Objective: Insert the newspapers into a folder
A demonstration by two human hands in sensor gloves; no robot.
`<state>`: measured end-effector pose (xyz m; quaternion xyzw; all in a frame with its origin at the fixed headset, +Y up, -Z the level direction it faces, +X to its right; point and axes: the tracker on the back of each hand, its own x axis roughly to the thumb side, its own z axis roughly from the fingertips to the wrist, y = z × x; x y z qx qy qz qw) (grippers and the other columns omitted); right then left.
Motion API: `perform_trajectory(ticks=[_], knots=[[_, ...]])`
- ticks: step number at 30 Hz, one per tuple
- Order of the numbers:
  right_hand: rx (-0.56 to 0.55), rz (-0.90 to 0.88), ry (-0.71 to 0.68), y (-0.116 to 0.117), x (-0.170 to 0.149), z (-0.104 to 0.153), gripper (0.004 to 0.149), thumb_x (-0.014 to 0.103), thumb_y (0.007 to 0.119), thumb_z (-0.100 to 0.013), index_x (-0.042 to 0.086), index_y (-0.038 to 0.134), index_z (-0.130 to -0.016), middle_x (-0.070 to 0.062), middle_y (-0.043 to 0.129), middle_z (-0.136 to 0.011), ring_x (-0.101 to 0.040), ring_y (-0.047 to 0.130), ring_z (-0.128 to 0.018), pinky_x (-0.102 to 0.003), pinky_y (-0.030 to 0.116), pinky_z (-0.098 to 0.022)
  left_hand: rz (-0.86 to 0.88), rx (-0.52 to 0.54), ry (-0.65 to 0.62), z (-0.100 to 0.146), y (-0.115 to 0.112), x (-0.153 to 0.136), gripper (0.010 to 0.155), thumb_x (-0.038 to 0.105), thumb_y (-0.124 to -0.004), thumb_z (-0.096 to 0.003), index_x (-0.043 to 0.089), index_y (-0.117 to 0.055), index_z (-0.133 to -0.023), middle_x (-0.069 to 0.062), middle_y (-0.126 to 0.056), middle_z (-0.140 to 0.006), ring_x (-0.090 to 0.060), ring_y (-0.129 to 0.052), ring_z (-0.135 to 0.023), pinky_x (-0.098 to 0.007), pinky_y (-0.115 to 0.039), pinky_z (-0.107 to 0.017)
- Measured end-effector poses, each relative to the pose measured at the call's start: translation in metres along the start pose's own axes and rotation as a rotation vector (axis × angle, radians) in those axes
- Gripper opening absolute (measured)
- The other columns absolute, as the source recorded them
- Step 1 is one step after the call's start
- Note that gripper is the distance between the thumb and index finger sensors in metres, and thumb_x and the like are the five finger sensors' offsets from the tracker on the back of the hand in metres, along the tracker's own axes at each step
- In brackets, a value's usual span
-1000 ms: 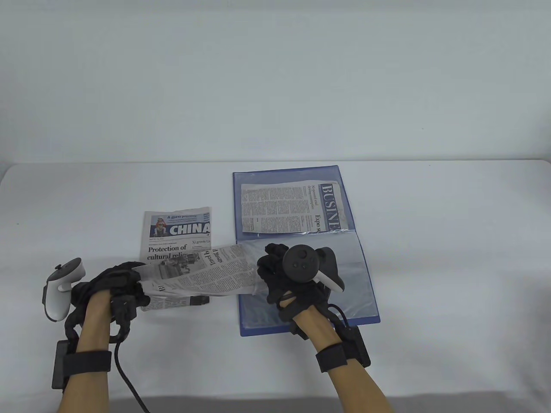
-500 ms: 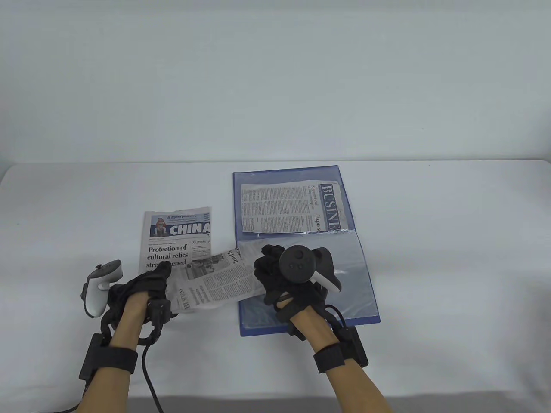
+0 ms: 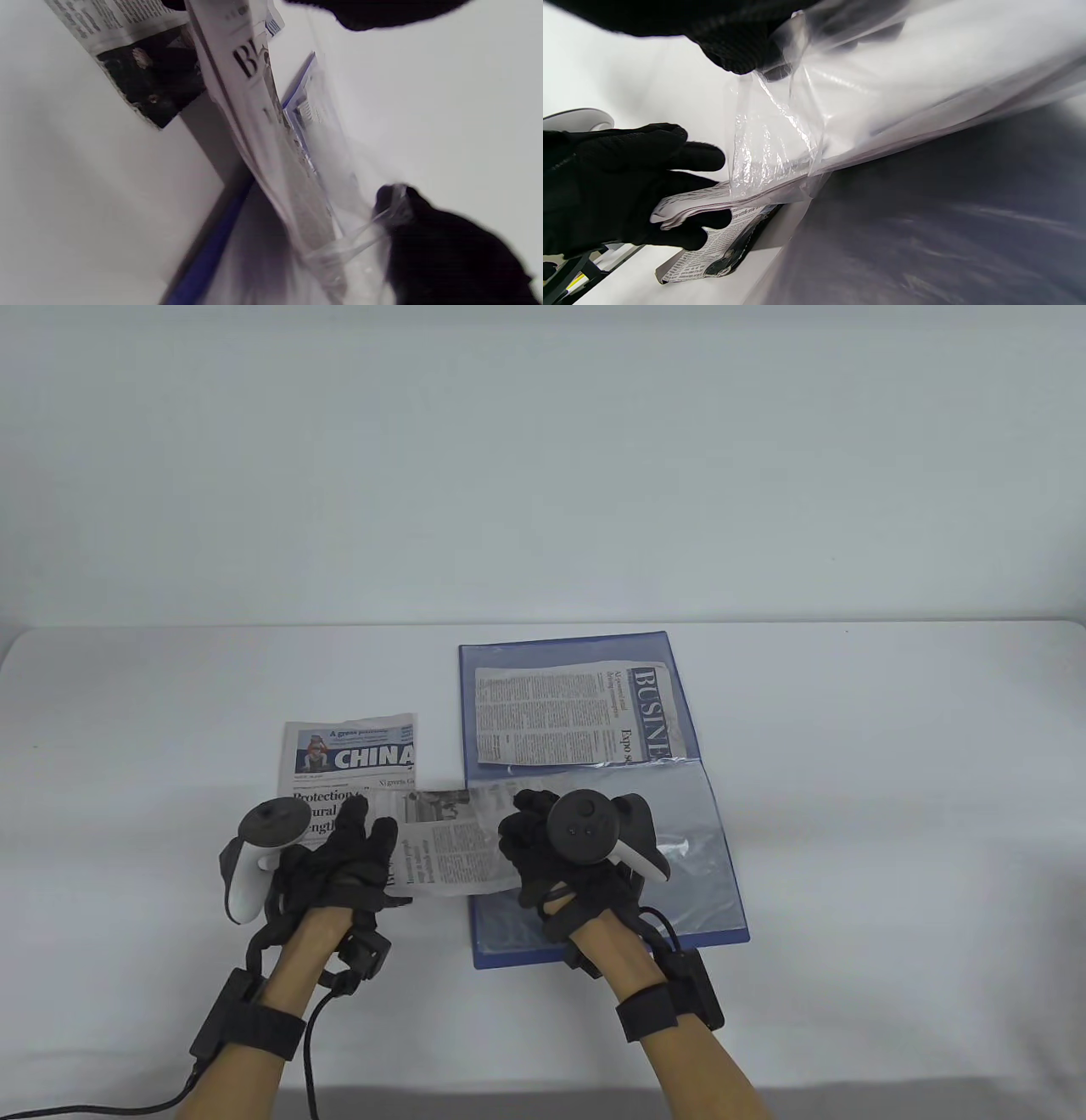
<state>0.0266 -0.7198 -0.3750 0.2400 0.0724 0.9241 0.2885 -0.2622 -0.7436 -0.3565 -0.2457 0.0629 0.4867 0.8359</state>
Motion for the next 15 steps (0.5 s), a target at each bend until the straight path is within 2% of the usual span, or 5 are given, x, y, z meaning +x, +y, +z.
perform_trajectory(ticks=[2, 6, 9, 13, 15], knots=[[-0.001, 0.000, 0.000, 0.000, 0.000, 0.000, 0.035, 0.032, 0.074, -0.060, 0.016, 0.070, -0.091, -0.019, 0.047, -0.107, -0.046, 0.048, -0.098, -0.072, 0.038, -0.065, -0.052, 0.003, -0.032, -0.004, -0.010, 0.004, 0.078, 0.055, -0.051, -0.0614, 0.031, -0.002, -0.117, -0.016, -0.009, -0.123, -0.042, -0.029, -0.119, -0.058, -0.030, -0.090], [-0.004, 0.004, 0.002, 0.000, 0.001, 0.000, 0.035, 0.032, 0.075, -0.060, 0.016, 0.071, -0.091, -0.019, 0.047, -0.107, -0.046, 0.048, -0.098, -0.072, 0.038, -0.065, -0.053, -0.083, -0.155, -0.017, -0.031, 0.012, 0.076, 0.055, -0.052, -0.0610, 0.035, -0.006, -0.119, -0.011, -0.008, -0.125, -0.039, -0.026, -0.122, -0.059, -0.027, -0.092], [-0.005, 0.002, 0.004, 0.001, 0.001, -0.001, 0.035, 0.032, 0.075, -0.060, 0.016, 0.070, -0.091, -0.019, 0.047, -0.107, -0.046, 0.048, -0.098, -0.072, 0.038, -0.065, -0.110, -0.120, -0.183, -0.023, -0.043, 0.022, 0.073, 0.054, -0.051, -0.0608, 0.039, -0.011, -0.120, -0.002, -0.014, -0.129, -0.035, -0.023, -0.124, -0.062, -0.026, -0.092], [-0.005, -0.003, 0.009, 0.001, 0.001, -0.001, 0.035, 0.032, 0.074, -0.060, 0.016, 0.070, -0.091, -0.019, 0.047, -0.107, -0.046, 0.048, -0.098, -0.072, 0.038, -0.065, -0.225, -0.196, -0.213, -0.026, -0.060, 0.031, 0.067, 0.051, -0.050, -0.0612, 0.042, -0.022, -0.121, 0.000, -0.027, -0.131, -0.031, -0.023, -0.126, -0.063, -0.022, -0.092], [-0.007, -0.005, 0.009, 0.001, 0.002, -0.002, 0.035, 0.032, 0.074, -0.060, 0.016, 0.070, -0.091, -0.019, 0.047, -0.107, -0.046, 0.048, -0.098, -0.072, 0.038, -0.065, -0.297, -0.244, -0.225, -0.027, -0.067, 0.033, 0.066, 0.051, -0.050, -0.0609, 0.041, -0.026, -0.121, -0.001, -0.036, -0.130, -0.031, -0.030, -0.125, -0.063, -0.022, -0.092]])
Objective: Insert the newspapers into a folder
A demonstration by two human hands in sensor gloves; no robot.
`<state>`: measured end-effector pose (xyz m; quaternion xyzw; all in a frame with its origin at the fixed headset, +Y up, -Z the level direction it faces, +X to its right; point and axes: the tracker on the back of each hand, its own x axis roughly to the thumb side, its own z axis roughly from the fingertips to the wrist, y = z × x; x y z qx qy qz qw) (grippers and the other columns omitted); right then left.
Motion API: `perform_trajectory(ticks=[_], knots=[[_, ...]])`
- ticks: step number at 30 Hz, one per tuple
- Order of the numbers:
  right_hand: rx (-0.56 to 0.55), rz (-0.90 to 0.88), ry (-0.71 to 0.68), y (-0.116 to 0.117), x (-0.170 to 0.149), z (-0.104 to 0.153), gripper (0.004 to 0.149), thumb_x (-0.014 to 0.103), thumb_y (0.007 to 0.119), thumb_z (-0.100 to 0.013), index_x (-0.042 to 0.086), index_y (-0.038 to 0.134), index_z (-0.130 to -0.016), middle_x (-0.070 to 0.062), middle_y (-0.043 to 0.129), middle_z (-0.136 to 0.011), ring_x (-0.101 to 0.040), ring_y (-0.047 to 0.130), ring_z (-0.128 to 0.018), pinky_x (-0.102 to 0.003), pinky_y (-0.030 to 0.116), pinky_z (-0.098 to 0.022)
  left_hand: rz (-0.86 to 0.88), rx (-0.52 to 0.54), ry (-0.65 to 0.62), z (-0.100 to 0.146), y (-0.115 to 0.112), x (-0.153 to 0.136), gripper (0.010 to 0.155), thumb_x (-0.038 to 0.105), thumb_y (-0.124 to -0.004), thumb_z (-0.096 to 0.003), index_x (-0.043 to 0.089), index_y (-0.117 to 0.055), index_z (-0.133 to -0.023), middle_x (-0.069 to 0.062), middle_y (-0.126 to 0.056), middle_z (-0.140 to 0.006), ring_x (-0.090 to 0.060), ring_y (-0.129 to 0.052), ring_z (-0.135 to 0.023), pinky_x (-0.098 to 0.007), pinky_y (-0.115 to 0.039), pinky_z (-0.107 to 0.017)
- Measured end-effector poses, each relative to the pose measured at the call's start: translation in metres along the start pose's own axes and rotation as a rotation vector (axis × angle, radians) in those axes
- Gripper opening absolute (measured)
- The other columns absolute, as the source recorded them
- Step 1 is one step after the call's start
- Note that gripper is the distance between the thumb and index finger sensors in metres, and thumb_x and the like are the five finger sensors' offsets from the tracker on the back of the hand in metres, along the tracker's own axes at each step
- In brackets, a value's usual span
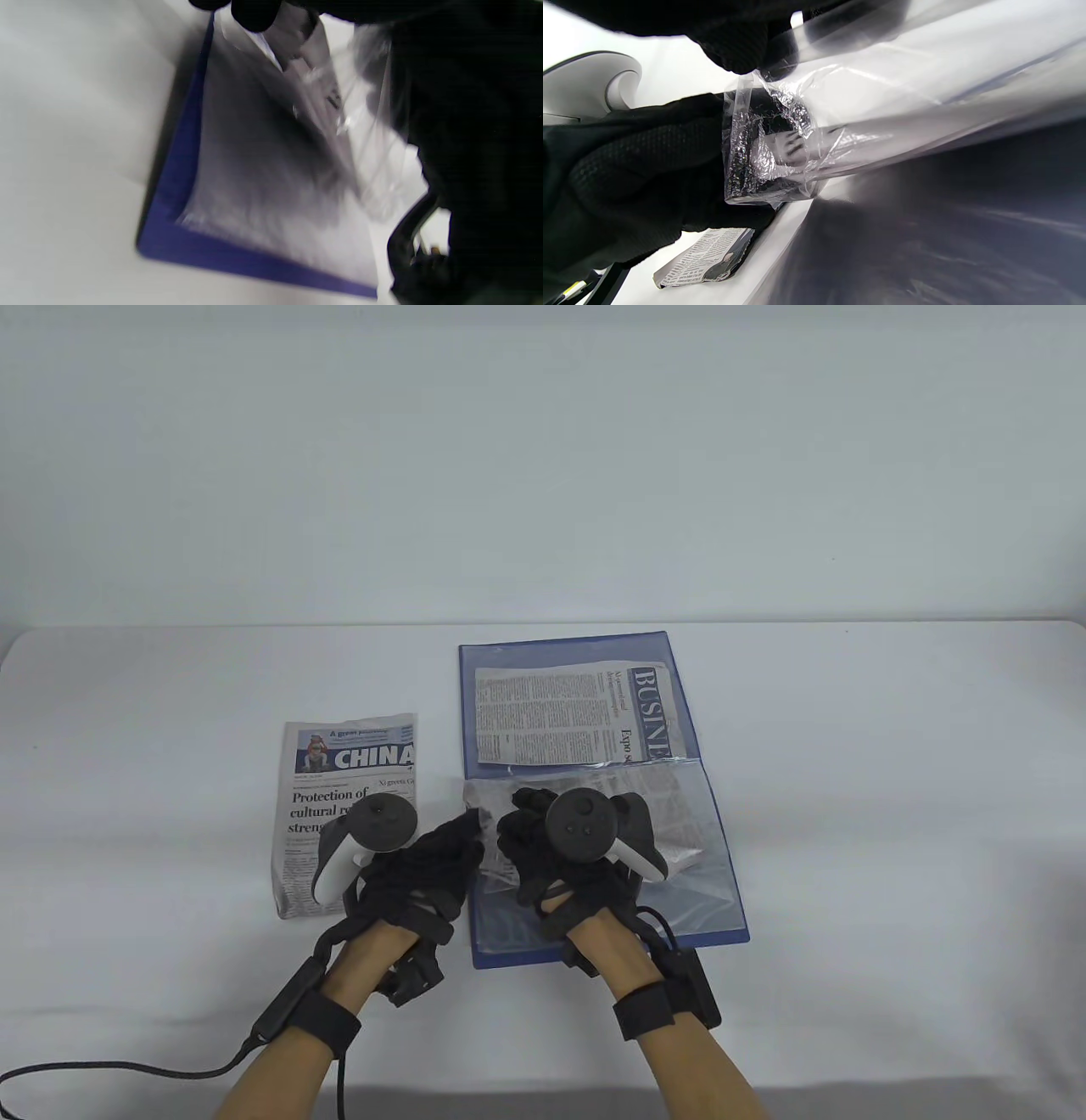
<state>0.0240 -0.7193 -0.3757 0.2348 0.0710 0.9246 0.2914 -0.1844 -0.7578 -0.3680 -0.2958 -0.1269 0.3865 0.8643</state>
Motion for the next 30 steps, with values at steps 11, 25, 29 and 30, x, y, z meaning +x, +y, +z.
perform_trajectory(ticks=[11, 25, 29, 30], knots=[[-0.023, -0.022, 0.005, -0.006, -0.002, 0.001, 0.035, 0.032, 0.074, -0.060, 0.016, 0.070, -0.091, -0.019, 0.047, -0.107, -0.046, 0.048, -0.098, -0.072, 0.038, -0.065, -0.319, -0.049, 0.034, 0.019, 0.005, 0.019, 0.070, 0.022, -0.066, -0.0634, 0.052, -0.035, -0.118, 0.001, -0.029, -0.129, -0.033, -0.022, -0.125, -0.068, -0.016, -0.090], [-0.112, -0.052, 0.012, -0.035, -0.006, 0.009, 0.050, 0.035, 0.067, -0.061, 0.007, 0.056, -0.101, -0.021, 0.042, -0.107, -0.049, 0.042, -0.098, -0.074, 0.034, -0.064, -0.123, 0.337, 0.095, 0.006, 0.021, 0.031, 0.041, 0.041, -0.071, -0.0646, 0.036, -0.058, -0.104, 0.008, -0.082, -0.101, -0.024, -0.085, -0.097, -0.049, -0.060, -0.089], [-0.254, -0.064, -0.097, -0.055, 0.009, 0.022, 0.052, 0.037, 0.065, -0.062, 0.007, 0.054, -0.103, -0.021, 0.041, -0.107, -0.049, 0.041, -0.098, -0.074, 0.034, -0.064, 0.260, 0.383, 0.103, -0.005, 0.048, 0.027, 0.042, 0.040, -0.068, -0.0657, 0.034, -0.054, -0.105, 0.008, -0.082, -0.102, -0.022, -0.092, -0.092, -0.045, -0.066, -0.087], [-0.292, -0.067, -0.129, -0.059, 0.012, 0.025, 0.052, 0.037, 0.065, -0.062, 0.007, 0.054, -0.103, -0.021, 0.041, -0.107, -0.049, 0.042, -0.098, -0.073, 0.035, -0.064, 0.337, 0.371, 0.100, -0.008, 0.053, 0.027, 0.042, 0.040, -0.067, -0.0663, 0.034, -0.053, -0.106, 0.007, -0.080, -0.104, -0.022, -0.092, -0.092, -0.045, -0.066, -0.087]])
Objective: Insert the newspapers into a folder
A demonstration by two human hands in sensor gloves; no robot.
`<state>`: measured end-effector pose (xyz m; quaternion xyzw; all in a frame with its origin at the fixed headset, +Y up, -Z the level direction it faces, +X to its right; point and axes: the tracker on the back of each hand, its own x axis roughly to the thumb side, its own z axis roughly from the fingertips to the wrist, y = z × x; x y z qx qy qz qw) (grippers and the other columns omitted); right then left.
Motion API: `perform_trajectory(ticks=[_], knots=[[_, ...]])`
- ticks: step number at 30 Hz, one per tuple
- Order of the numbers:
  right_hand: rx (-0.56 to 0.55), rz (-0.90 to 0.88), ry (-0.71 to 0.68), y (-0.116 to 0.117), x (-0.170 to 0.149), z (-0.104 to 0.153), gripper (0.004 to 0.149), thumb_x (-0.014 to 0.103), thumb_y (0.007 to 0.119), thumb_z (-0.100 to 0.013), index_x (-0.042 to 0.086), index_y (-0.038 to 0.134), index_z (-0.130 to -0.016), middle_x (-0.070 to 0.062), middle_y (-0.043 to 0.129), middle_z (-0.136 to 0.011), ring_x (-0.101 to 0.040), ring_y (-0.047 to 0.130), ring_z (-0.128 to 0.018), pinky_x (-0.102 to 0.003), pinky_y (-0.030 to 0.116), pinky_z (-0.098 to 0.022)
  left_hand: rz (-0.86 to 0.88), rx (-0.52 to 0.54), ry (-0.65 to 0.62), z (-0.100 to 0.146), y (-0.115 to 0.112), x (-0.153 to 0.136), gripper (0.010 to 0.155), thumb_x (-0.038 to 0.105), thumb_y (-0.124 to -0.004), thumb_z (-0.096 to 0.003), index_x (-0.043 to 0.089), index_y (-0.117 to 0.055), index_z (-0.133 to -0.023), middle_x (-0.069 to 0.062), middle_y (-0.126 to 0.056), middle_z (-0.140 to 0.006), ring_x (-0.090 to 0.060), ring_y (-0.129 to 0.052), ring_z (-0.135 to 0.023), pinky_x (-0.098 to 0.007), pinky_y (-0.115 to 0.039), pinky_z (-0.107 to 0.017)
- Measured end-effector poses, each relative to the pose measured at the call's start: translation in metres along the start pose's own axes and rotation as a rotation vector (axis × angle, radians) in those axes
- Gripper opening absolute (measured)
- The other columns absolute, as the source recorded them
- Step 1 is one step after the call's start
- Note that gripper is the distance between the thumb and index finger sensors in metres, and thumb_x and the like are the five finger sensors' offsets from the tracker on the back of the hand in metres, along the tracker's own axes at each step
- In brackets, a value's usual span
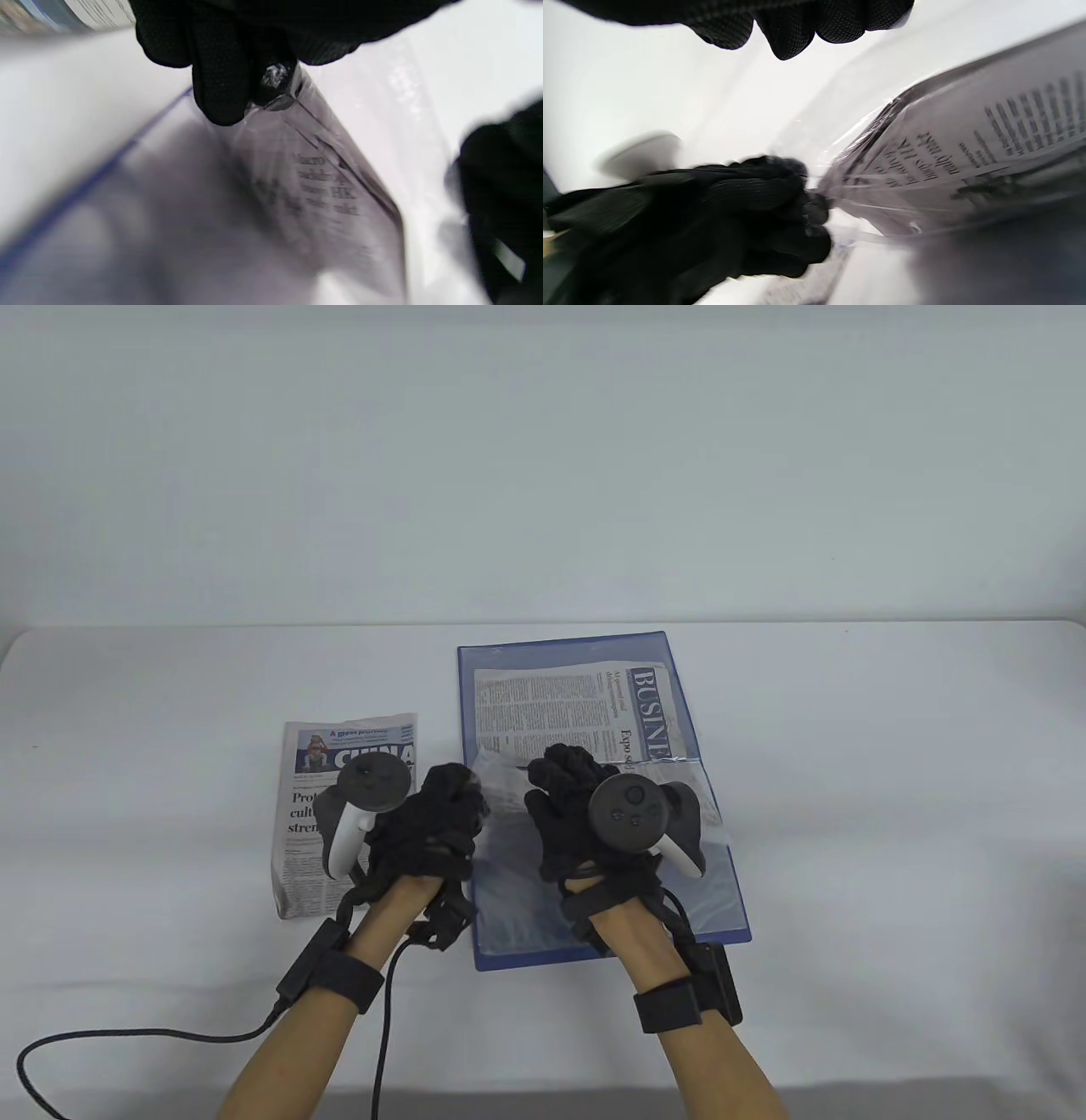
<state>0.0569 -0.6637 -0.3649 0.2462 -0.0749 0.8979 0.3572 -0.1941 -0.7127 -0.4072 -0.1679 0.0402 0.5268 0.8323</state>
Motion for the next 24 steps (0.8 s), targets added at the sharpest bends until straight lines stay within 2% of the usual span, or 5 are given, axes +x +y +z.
perform_trajectory(ticks=[6, 11, 15, 19, 24], knots=[[-0.164, -0.126, -0.029, -0.016, 0.004, 0.008, 0.051, 0.038, 0.063, -0.062, 0.007, 0.055, -0.102, -0.022, 0.043, -0.107, -0.049, 0.044, -0.097, -0.073, 0.036, -0.064, 0.212, 0.008, 0.075, -0.036, 0.020, 0.021, 0.042, 0.043, -0.064, -0.0684, 0.040, -0.047, -0.107, 0.012, -0.072, -0.112, -0.018, -0.082, -0.103, -0.044, -0.057, -0.093], [-0.137, -0.171, -0.003, -0.014, -0.007, 0.007, 0.051, 0.038, 0.063, -0.063, 0.006, 0.056, -0.102, -0.022, 0.043, -0.107, -0.049, 0.044, -0.097, -0.073, 0.036, -0.064, 0.396, -0.049, 0.132, -0.063, 0.022, 0.012, 0.041, 0.049, -0.059, -0.0706, 0.053, -0.044, -0.108, 0.019, -0.064, -0.118, -0.013, -0.071, -0.113, -0.042, -0.051, -0.097], [-0.106, -0.203, 0.015, -0.010, -0.015, 0.005, 0.052, 0.038, 0.063, -0.063, 0.005, 0.056, -0.102, -0.022, 0.043, -0.107, -0.049, 0.044, -0.097, -0.073, 0.036, -0.064, 0.555, -0.159, 0.103, -0.079, 0.016, -0.005, 0.048, 0.051, -0.054, -0.0703, 0.060, -0.033, -0.113, 0.018, -0.043, -0.130, -0.016, -0.040, -0.127, -0.050, -0.038, -0.098], [-0.043, -0.196, 0.038, -0.003, -0.018, 0.001, 0.052, 0.038, 0.063, -0.063, 0.005, 0.055, -0.102, -0.023, 0.042, -0.107, -0.050, 0.043, -0.097, -0.073, 0.035, -0.063, 0.575, -0.215, 0.034, -0.079, 0.011, -0.019, 0.064, 0.055, -0.051, -0.0678, 0.061, -0.012, -0.118, 0.008, -0.016, -0.134, -0.029, -0.015, -0.126, -0.060, -0.024, -0.093], [0.151, -0.149, 0.060, 0.020, -0.018, -0.005, 0.053, 0.038, 0.064, -0.062, 0.005, 0.053, -0.103, -0.023, 0.041, -0.107, -0.050, 0.041, -0.097, -0.074, 0.033, -0.063, 0.382, -0.123, -0.084, -0.047, 0.021, -0.024, 0.062, 0.051, -0.053, -0.0670, 0.052, -0.022, -0.120, -0.003, -0.022, -0.130, -0.039, -0.021, -0.120, -0.066, -0.029, -0.087]])
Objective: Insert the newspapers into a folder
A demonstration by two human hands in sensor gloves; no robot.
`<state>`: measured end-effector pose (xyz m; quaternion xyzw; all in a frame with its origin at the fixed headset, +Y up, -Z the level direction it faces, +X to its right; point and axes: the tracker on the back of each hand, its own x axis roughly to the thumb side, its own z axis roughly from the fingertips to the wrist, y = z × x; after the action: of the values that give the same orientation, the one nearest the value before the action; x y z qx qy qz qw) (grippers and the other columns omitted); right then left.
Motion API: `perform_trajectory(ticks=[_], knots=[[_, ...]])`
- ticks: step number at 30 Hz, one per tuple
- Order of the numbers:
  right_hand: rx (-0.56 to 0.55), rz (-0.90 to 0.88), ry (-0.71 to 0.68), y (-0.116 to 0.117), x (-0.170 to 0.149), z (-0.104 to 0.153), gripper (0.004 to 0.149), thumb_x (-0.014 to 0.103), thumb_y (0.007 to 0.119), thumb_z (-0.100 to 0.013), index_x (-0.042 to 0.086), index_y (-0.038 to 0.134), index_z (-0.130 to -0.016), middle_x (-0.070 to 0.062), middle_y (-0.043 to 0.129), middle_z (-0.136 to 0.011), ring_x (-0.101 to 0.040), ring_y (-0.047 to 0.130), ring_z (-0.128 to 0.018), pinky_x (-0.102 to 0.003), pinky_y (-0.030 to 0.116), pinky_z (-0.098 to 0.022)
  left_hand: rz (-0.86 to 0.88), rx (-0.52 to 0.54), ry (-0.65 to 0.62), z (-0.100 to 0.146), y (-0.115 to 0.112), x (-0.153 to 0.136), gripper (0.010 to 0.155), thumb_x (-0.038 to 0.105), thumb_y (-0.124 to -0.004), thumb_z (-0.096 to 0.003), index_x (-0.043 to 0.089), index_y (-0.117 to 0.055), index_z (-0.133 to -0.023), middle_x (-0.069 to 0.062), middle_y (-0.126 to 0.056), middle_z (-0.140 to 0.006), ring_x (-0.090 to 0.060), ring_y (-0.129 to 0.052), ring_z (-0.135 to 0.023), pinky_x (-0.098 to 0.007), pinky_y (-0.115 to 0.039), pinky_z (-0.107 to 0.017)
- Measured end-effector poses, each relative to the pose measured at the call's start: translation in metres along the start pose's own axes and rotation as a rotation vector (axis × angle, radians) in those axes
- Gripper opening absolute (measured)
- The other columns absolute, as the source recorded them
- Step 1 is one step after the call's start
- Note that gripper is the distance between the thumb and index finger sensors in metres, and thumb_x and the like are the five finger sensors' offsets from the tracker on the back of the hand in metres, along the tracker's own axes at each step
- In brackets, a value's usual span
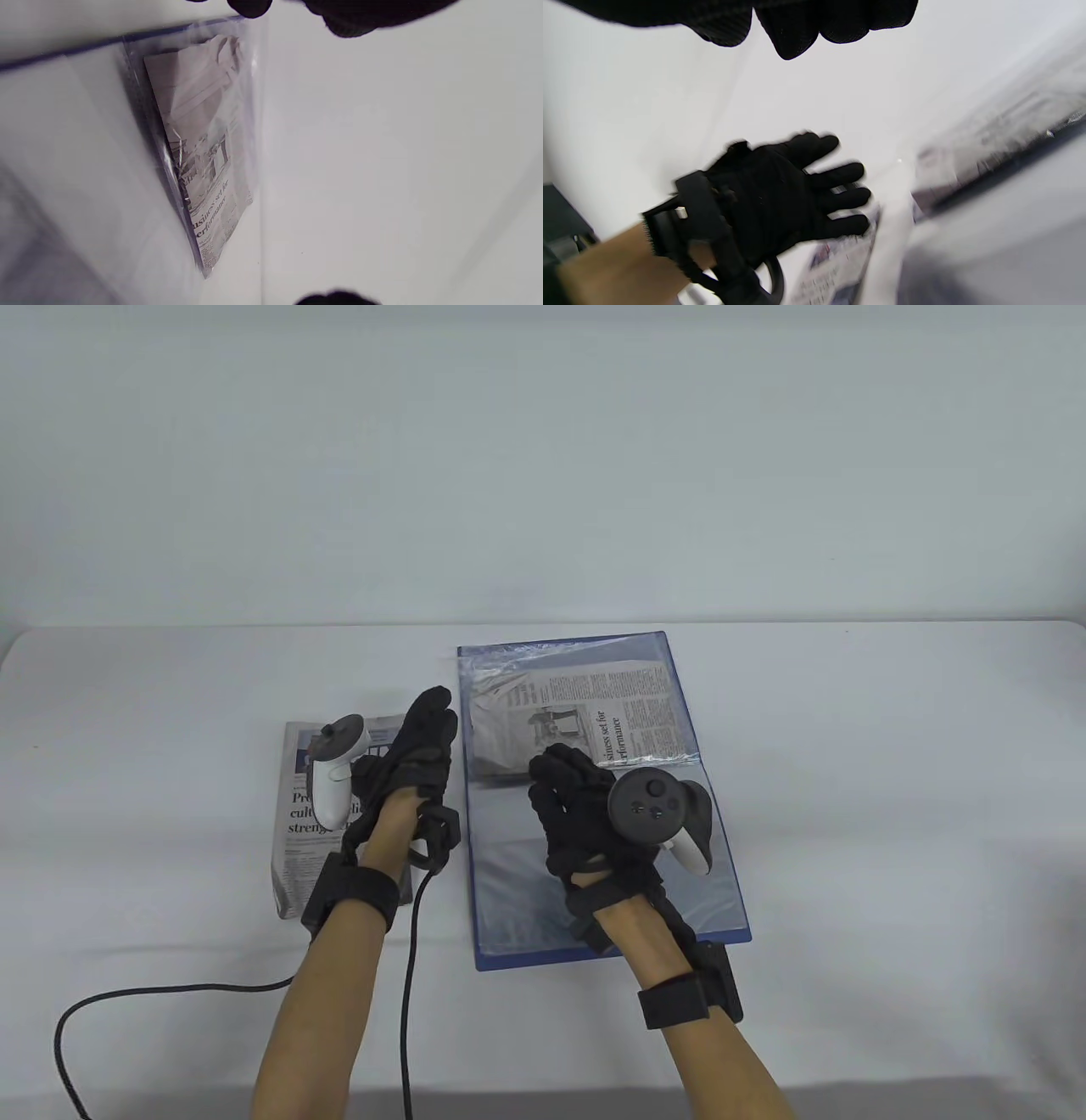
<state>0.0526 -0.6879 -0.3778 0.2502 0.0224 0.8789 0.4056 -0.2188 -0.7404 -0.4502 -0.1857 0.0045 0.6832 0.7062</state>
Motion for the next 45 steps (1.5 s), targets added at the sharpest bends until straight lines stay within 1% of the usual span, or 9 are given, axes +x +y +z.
perform_trajectory(ticks=[5, 10, 16, 20, 25, 31, 37, 40, 45], knots=[[0.170, 0.178, 0.039, 0.023, -0.003, -0.005, 0.054, 0.037, 0.069, -0.062, 0.009, 0.053, -0.105, -0.017, 0.040, -0.111, -0.051, 0.038, -0.099, -0.075, 0.033, -0.063, -0.089, -0.062, -0.242, 0.055, -0.013, 0.018, 0.055, 0.049, -0.053, -0.0672, 0.047, -0.037, -0.120, -0.004, -0.040, -0.129, -0.036, -0.036, -0.120, -0.063, -0.036, -0.088], [0.436, 0.378, 0.145, 0.062, -0.015, -0.005, 0.064, 0.044, 0.075, -0.060, 0.008, 0.046, -0.105, -0.020, 0.024, -0.111, -0.055, 0.012, -0.097, -0.076, 0.025, -0.062, -0.277, -0.094, -0.251, 0.089, -0.017, 0.004, 0.055, 0.049, -0.052, -0.0663, 0.045, -0.039, -0.119, -0.002, -0.043, -0.128, -0.036, -0.040, -0.120, -0.063, -0.039, -0.088], [0.601, 0.594, 0.179, 0.101, -0.023, -0.006, 0.062, 0.047, 0.080, -0.059, 0.009, 0.054, -0.100, -0.021, 0.020, -0.110, -0.054, 0.005, -0.095, -0.075, 0.022, -0.062, -0.174, -0.128, -0.229, 0.094, -0.015, -0.017, 0.057, 0.049, -0.053, -0.0662, 0.037, -0.038, -0.120, -0.007, -0.046, -0.126, -0.040, -0.044, -0.117, -0.064, -0.041, -0.086], [0.519, 0.628, 0.179, 0.109, -0.016, -0.009, 0.040, 0.031, 0.078, -0.059, 0.010, 0.066, -0.092, -0.018, 0.029, -0.110, -0.053, 0.014, -0.097, -0.073, 0.029, -0.064, -0.332, -0.163, -0.190, 0.092, -0.021, -0.013, 0.057, 0.049, -0.053, -0.0658, 0.037, -0.039, -0.120, -0.007, -0.047, -0.126, -0.039, -0.044, -0.117, -0.064, -0.041, -0.086], [0.436, 0.511, 0.216, 0.094, -0.013, -0.010, 0.037, 0.029, 0.078, -0.059, 0.011, 0.070, -0.090, -0.018, 0.031, -0.110, -0.054, 0.017, -0.098, -0.072, 0.031, -0.064, -0.475, -0.130, -0.078, 0.087, -0.028, -0.025, 0.057, 0.047, -0.054, -0.0657, 0.032, -0.042, -0.120, -0.008, -0.044, -0.126, -0.040, -0.040, -0.118, -0.063, -0.036, -0.088], [0.324, 0.352, 0.200, 0.065, -0.013, -0.004, 0.037, 0.029, 0.077, -0.059, 0.010, 0.069, -0.090, -0.020, 0.033, -0.110, -0.053, 0.021, -0.098, -0.072, 0.033, -0.064, -0.764, -0.144, 0.127, 0.080, -0.044, -0.034, 0.064, 0.049, -0.061, -0.0657, 0.026, -0.035, -0.120, -0.009, -0.011, -0.127, -0.040, -0.002, -0.116, -0.063, -0.008, -0.083], [0.284, 0.292, 0.181, 0.056, -0.014, -0.003, 0.037, 0.029, 0.077, -0.059, 0.011, 0.070, -0.090, -0.021, 0.035, -0.109, -0.053, 0.023, -0.098, -0.073, 0.033, -0.064, -0.656, -0.163, 0.143, 0.077, -0.051, -0.042, 0.068, 0.056, -0.055, -0.0621, 0.020, -0.042, -0.119, -0.012, 0.004, -0.123, -0.038, 0.022, -0.104, -0.062, 0.008, -0.074], [0.282, 0.299, 0.179, 0.057, -0.014, -0.003, 0.037, 0.030, 0.077, -0.059, 0.011, 0.070, -0.090, -0.020, 0.036, -0.109, -0.053, 0.024, -0.099, -0.073, 0.033, -0.064, -0.409, -0.238, 0.102, 0.074, -0.054, -0.050, 0.073, 0.059, -0.055, -0.0608, 0.014, -0.046, -0.118, -0.013, 0.008, -0.121, -0.037, 0.031, -0.099, -0.061, 0.017, -0.065], [0.285, 0.317, 0.166, 0.060, -0.013, -0.003, 0.037, 0.030, 0.077, -0.059, 0.011, 0.069, -0.090, -0.020, 0.037, -0.109, -0.053, 0.025, -0.099, -0.073, 0.033, -0.064, -0.520, -0.177, 0.145, 0.074, -0.055, -0.046, 0.044, 0.043, -0.066, -0.0657, 0.026, -0.061, -0.106, -0.009, -0.006, -0.125, -0.037, 0.020, -0.106, -0.063, 0.010, -0.071]])
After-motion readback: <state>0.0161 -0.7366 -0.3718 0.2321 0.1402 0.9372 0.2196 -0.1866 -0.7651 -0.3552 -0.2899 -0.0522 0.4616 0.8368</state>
